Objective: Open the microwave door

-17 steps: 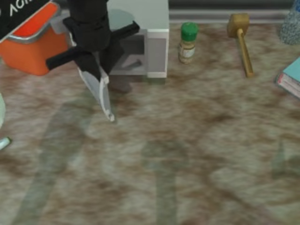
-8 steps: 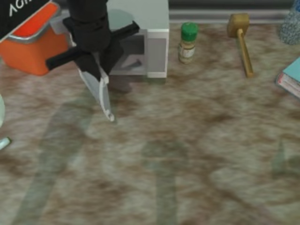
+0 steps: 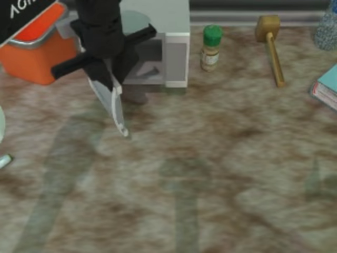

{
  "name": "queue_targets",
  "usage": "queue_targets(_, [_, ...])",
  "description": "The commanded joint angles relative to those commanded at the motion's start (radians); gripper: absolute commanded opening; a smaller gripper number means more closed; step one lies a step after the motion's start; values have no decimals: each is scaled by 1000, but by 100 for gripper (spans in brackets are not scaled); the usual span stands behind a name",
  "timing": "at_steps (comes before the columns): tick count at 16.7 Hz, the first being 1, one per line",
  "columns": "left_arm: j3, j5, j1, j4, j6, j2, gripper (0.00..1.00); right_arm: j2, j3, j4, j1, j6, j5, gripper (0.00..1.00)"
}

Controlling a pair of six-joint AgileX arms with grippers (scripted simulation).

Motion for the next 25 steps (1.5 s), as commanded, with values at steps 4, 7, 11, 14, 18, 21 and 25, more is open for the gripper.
queue_targets(4, [0, 0, 0, 0, 0, 0, 0, 0, 0, 0, 0, 0, 0, 100])
queue_targets(7, [-4, 1, -3, 3, 1, -7, 0, 0, 0, 0, 0, 0, 0, 100])
queue_targets(11, [-84, 0, 22, 33, 30, -56, 0, 0, 0, 0, 0, 0, 0, 100])
queue_targets(14, [-138, -1, 40, 52, 49, -87, 0, 0, 0, 0, 0, 0, 0, 100])
queue_targets(18, [-141, -1, 41, 53, 50, -88, 0, 0, 0, 0, 0, 0, 0, 100])
queue_targets(21, [-141, -1, 41, 53, 50, -88, 0, 0, 0, 0, 0, 0, 0, 100])
queue_targets(25, [-141, -1, 41, 53, 50, -88, 0, 0, 0, 0, 0, 0, 0, 100])
